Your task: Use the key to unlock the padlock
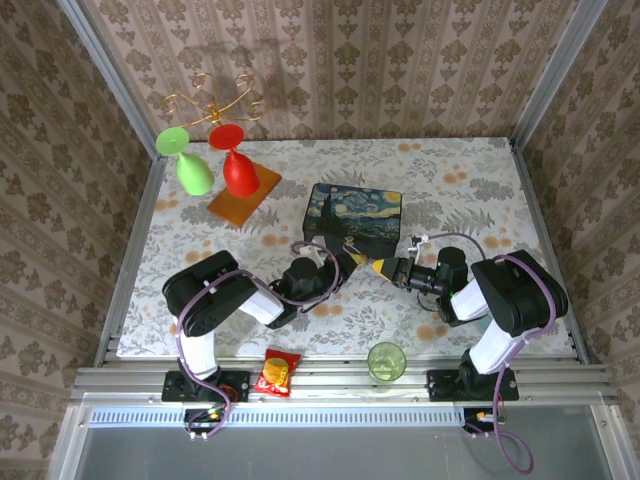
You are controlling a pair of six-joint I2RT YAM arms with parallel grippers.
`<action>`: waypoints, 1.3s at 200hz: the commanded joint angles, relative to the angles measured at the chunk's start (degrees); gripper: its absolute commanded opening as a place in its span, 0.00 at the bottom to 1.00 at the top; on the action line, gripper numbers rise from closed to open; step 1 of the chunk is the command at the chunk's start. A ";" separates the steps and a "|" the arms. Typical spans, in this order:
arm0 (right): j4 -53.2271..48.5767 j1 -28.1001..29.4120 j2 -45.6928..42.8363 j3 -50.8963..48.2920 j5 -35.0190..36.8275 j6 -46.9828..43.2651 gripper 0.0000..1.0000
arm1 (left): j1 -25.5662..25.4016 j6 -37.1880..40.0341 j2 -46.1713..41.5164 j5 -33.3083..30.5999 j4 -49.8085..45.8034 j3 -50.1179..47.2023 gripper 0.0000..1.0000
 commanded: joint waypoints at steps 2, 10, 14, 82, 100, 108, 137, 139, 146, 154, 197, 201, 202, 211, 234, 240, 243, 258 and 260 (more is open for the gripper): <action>1.14 0.39 0.46 1.02 -2.09 -1.23 0.00 | 0.09 -0.65 -0.24 1.12 5.17 1.82 0.00; 1.11 0.71 0.52 1.15 -2.15 -1.14 0.00 | 0.01 -0.73 -0.20 0.94 5.15 1.82 0.00; 1.18 0.81 0.48 1.12 -2.06 -1.21 0.00 | -0.03 -0.82 -0.17 0.91 5.17 1.82 0.00; 1.05 0.79 -0.63 -2.10 -1.38 -2.60 0.00 | 0.56 -0.88 0.20 0.64 5.15 1.95 0.00; 1.10 0.72 -0.67 -2.41 -1.35 -2.74 0.00 | 0.56 -1.05 0.47 0.72 5.14 2.08 0.00; 1.13 0.73 -0.88 -2.36 -1.48 -2.61 0.00 | 0.60 -1.36 0.57 0.71 5.18 2.19 0.00; 1.00 0.73 -2.47 -2.27 -1.37 -2.21 0.00 | 0.59 -1.40 0.75 0.91 5.21 2.35 0.00; 0.97 0.73 -2.52 -2.21 -1.42 -2.14 0.00 | 0.56 -1.40 0.75 0.91 5.19 2.35 0.00; 0.97 0.73 -2.66 -2.04 -1.51 -2.08 0.00 | 0.50 -1.52 0.73 0.93 5.23 2.35 0.00; 0.96 0.71 -2.62 -1.87 -1.52 -1.93 0.00 | 0.47 -1.36 0.65 0.97 5.23 2.48 0.00; 1.08 0.73 -0.85 -0.62 -2.01 -1.86 0.00 | 0.22 -1.76 0.48 1.23 5.24 2.75 0.00; 1.05 0.80 -0.71 -0.52 -1.88 -1.82 0.00 | 0.25 -1.76 0.46 1.17 5.28 2.71 0.00; 1.05 0.81 -0.64 -0.52 -1.92 -1.82 0.00 | 0.23 -1.80 0.46 1.22 5.30 2.75 0.00; 1.05 0.73 -0.41 -0.44 -1.70 -1.95 0.00 | 0.20 -1.98 0.41 1.17 5.25 2.66 0.00; 1.12 0.71 -0.41 -0.03 -1.72 -1.85 0.00 | 0.07 -2.41 0.63 1.43 5.27 2.97 0.00; 1.05 0.73 -0.67 0.06 -1.74 -1.76 0.00 | 0.06 -2.47 0.76 1.52 5.41 3.03 0.00; 1.07 0.73 -0.82 0.15 -1.70 -1.73 0.00 | 0.11 -2.41 0.70 1.60 5.41 3.05 0.00; 1.04 0.73 -0.63 0.51 -1.53 -1.42 0.00 | -0.14 -2.36 0.39 1.63 5.41 3.06 0.00; 1.06 0.73 -0.55 0.58 -1.53 -1.41 0.00 | -0.19 -2.27 0.31 1.66 5.46 3.10 0.00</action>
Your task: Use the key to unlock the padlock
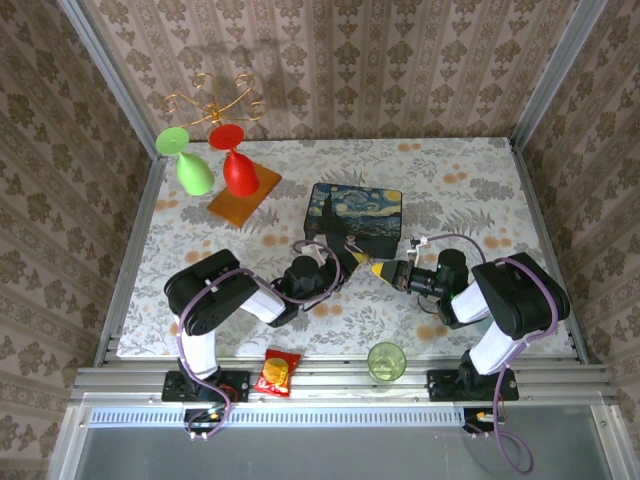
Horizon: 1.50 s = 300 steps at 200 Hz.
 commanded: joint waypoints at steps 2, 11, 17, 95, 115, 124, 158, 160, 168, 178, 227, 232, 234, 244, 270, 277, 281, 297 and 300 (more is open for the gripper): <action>0.74 0.03 0.63 1.64 -0.67 -0.16 0.00 | -0.47 -0.31 -0.47 0.90 5.45 2.04 0.00; 0.84 0.01 1.11 1.89 -0.60 0.10 0.00 | -0.75 -0.29 -0.63 1.00 5.39 2.18 0.00; 0.82 -0.01 1.47 2.10 -0.66 0.24 0.00 | -0.82 -0.51 -0.73 1.00 5.37 2.26 0.00; 0.85 -1.16 4.43 4.18 -3.56 1.54 0.00 | -1.23 -0.70 -0.34 3.50 5.56 4.81 0.00; 0.78 -2.38 4.49 4.28 -4.50 1.63 0.00 | -1.26 -1.09 -0.42 3.76 5.66 4.66 0.00; 0.79 -3.58 5.11 4.57 -5.42 1.94 0.00 | -1.33 -1.15 -0.65 4.05 5.74 4.47 0.00; 0.65 -6.61 6.43 6.32 -8.62 3.59 0.00 | -1.56 -0.72 -1.02 6.33 5.65 5.40 0.00; 0.61 -6.70 6.48 6.38 -8.66 3.68 0.00 | -1.59 -0.77 -0.93 6.46 5.65 5.49 0.00; 0.59 -7.25 6.78 6.52 -8.88 3.94 0.00 | -1.55 -1.00 -0.51 6.70 5.68 5.65 0.00; 0.63 -8.06 7.44 6.56 -8.98 4.31 0.00 | -1.59 -1.26 -0.13 6.80 5.70 5.62 0.00; 0.65 -9.85 11.08 8.27 -11.03 5.29 0.00 | -1.34 -1.05 -0.09 7.85 5.74 6.23 0.00; 0.69 -9.90 10.61 8.27 -11.04 5.16 0.00 | -1.26 -1.07 0.01 7.85 5.74 6.16 0.00; 0.61 -9.90 10.44 8.27 -11.00 5.17 0.00 | -1.20 -1.17 0.07 7.85 5.70 6.10 0.00; 0.48 -9.74 9.38 7.82 -10.51 5.14 0.00 | -0.84 -1.19 0.46 7.51 5.71 5.52 0.00; -0.24 -9.55 7.49 5.52 -9.75 5.02 0.00 | 1.00 0.38 2.54 6.24 5.61 3.88 0.00; -0.55 -9.52 7.11 4.64 -9.64 4.21 0.00 | 1.57 1.09 3.21 6.86 5.44 4.34 0.00; -0.53 -9.50 6.94 4.20 -9.56 3.75 0.00 | 1.63 1.21 3.52 6.81 5.56 4.45 0.00; 0.60 -9.15 6.58 2.68 -9.62 3.07 0.00 | 2.07 1.56 4.39 7.34 5.65 5.28 0.00; 0.49 -8.86 6.35 2.53 -9.66 2.96 0.00 | 2.14 1.74 4.38 7.53 5.68 5.46 0.00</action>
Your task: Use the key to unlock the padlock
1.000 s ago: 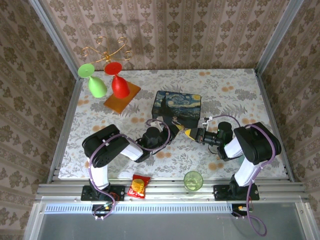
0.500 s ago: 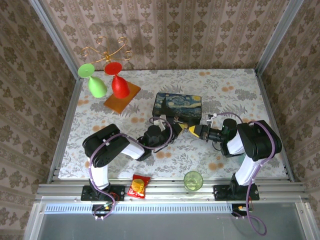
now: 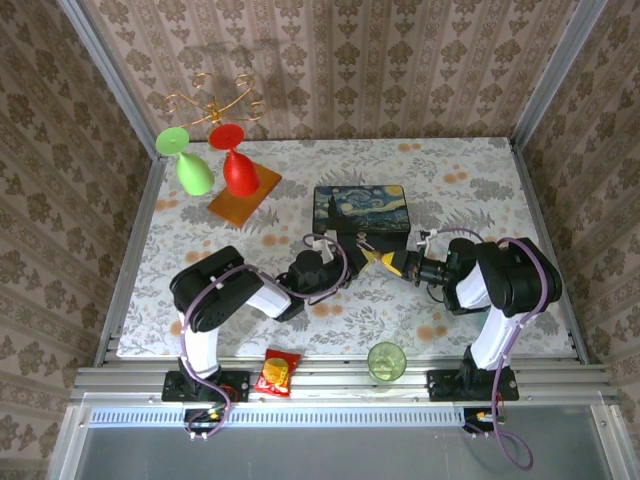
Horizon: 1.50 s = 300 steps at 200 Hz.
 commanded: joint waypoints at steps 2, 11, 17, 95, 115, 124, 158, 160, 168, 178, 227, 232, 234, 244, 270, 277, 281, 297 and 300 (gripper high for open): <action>0.50 0.81 -1.79 -2.15 -0.29 -1.62 0.00 | 1.16 2.72 1.22 1.00 4.76 1.40 0.00; 0.44 1.46 -2.98 -2.80 -0.23 -2.11 0.00 | 1.44 2.97 1.06 1.44 4.69 1.78 0.00; 0.54 1.52 -4.13 -3.71 -0.03 -2.30 0.00 | 1.73 2.88 0.97 1.83 4.67 1.98 0.00; 0.29 2.67 -3.06 -3.69 0.60 -4.69 0.00 | 3.01 4.16 0.70 5.67 4.35 2.92 0.00; 0.25 2.85 -1.00 -4.41 2.54 -5.81 0.00 | 3.38 5.07 2.46 5.50 4.24 1.44 0.08; 0.18 3.00 -0.76 -5.33 4.28 -6.33 0.00 | 3.35 7.08 3.08 4.79 4.01 0.66 0.09; -0.32 3.76 -0.47 -6.51 6.97 -6.75 0.00 | 1.99 12.80 3.02 -0.10 3.28 -2.59 0.23; -0.51 3.79 -0.59 -6.48 7.09 -6.79 0.00 | 1.97 13.08 2.93 -0.13 3.03 -2.52 0.24; -1.70 4.06 -0.99 -6.65 7.76 -7.23 0.00 | 1.74 14.50 2.45 -0.69 1.25 -2.50 0.28; -3.90 4.58 -1.66 -6.40 8.32 -8.18 0.00 | 1.44 16.76 1.80 -2.09 -1.49 -2.59 0.35; -18.35 6.18 -9.11 -4.76 11.13 -13.81 0.00 | 0.41 27.94 0.81 -9.18 -18.13 0.98 0.62; -19.78 6.18 -10.02 -4.64 11.27 -14.30 0.00 | 0.41 28.22 1.50 -9.02 -18.00 1.57 0.63; -20.49 6.14 -10.47 -4.56 11.48 -14.65 0.00 | 0.39 28.39 1.85 -8.99 -18.05 1.86 0.63; -23.59 6.17 -12.36 -4.39 11.97 -16.00 0.00 | 0.30 28.84 3.15 -9.05 -18.41 3.27 0.65; -31.32 6.00 -16.89 -4.18 13.07 -18.97 0.00 | -0.71 32.59 4.90 -11.64 -25.12 7.42 0.65; -32.70 5.94 -17.92 -4.27 13.38 -19.30 0.00 | -1.30 33.54 4.97 -13.66 -27.87 8.42 0.65; -33.28 5.92 -18.45 -4.34 13.48 -19.44 0.00 | -1.64 33.92 5.05 -14.74 -29.54 9.02 0.65; -36.01 5.81 -20.47 -4.40 14.25 -19.81 0.00 | -2.47 34.62 6.06 -17.78 -33.52 11.08 0.65; -36.38 5.83 -20.83 -4.43 14.41 -19.97 0.00 | -2.59 34.49 6.38 -18.20 -33.75 11.31 0.65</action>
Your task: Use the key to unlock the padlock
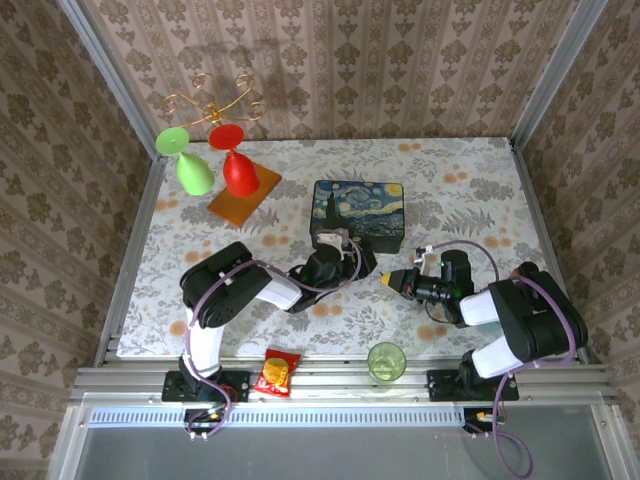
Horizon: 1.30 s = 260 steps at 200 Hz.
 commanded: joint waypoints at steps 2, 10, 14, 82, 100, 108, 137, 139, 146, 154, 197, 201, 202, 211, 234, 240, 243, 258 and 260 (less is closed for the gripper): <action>-8.02 -0.07 -2.94 0.58 2.18 -3.20 0.00 | -1.00 4.19 3.63 -7.15 -12.08 2.41 0.65; -8.57 -0.16 -3.62 0.41 2.40 -3.41 0.00 | -1.22 3.89 4.51 -7.80 -11.93 2.92 0.64; -8.99 -0.23 -4.10 0.38 2.60 -3.51 0.00 | -1.27 3.93 4.86 -8.10 -12.46 3.31 0.63; -11.38 -0.43 -5.50 0.33 5.03 -4.03 0.00 | -3.60 8.09 10.91 -13.92 -30.39 12.95 0.31; -11.21 -0.64 -5.49 0.36 5.19 -3.93 0.00 | -2.44 6.69 10.49 -11.38 -27.26 10.79 0.18; -11.19 -0.74 -5.45 0.49 5.04 -3.81 0.00 | -1.85 5.73 9.35 -9.68 -25.27 8.86 0.15; -9.80 -0.72 -2.21 1.09 4.04 -3.37 0.00 | -0.72 4.31 3.69 -2.89 -18.53 3.60 0.10; -9.31 -0.70 -1.82 1.14 3.69 -3.23 0.00 | -0.49 4.18 3.48 -1.96 -18.13 3.47 0.09; -6.40 -0.71 -0.25 1.38 1.79 -2.60 0.00 | -0.01 3.13 2.81 0.38 -16.17 2.68 0.07; -2.36 -0.69 2.55 1.96 -1.37 -1.33 0.00 | 0.43 1.73 2.34 2.38 -12.43 1.30 0.06; 28.76 -0.69 21.46 2.51 -7.85 11.57 0.00 | 3.37 -7.78 2.79 12.08 2.53 -2.84 0.04; 29.41 -0.65 22.85 2.84 -8.12 11.72 0.00 | 3.52 -8.68 2.90 12.46 4.01 -3.27 0.03; 29.41 -0.58 23.09 2.98 -8.19 11.70 0.00 | 3.59 -8.88 2.96 12.55 4.41 -3.41 0.02; 29.34 0.06 24.01 3.46 -8.33 10.58 0.00 | 3.93 -10.24 3.20 13.64 6.73 -3.93 0.01; 29.28 0.28 21.73 3.31 -9.41 9.31 0.00 | 4.34 -12.88 3.66 14.25 12.07 -5.77 0.00; 29.37 0.33 20.80 3.32 -9.76 9.38 0.00 | 4.51 -13.82 4.00 14.39 13.80 -6.27 0.00; 29.33 0.36 20.30 3.30 -9.92 9.36 0.00 | 4.66 -14.42 4.21 14.35 14.64 -6.54 0.00; 29.18 0.41 18.41 3.72 -11.46 9.76 0.00 | 5.03 -16.59 5.04 14.18 18.16 -7.39 0.00; 29.18 0.46 18.21 3.78 -11.56 9.81 0.00 | 5.05 -16.95 5.16 14.21 18.53 -7.41 0.00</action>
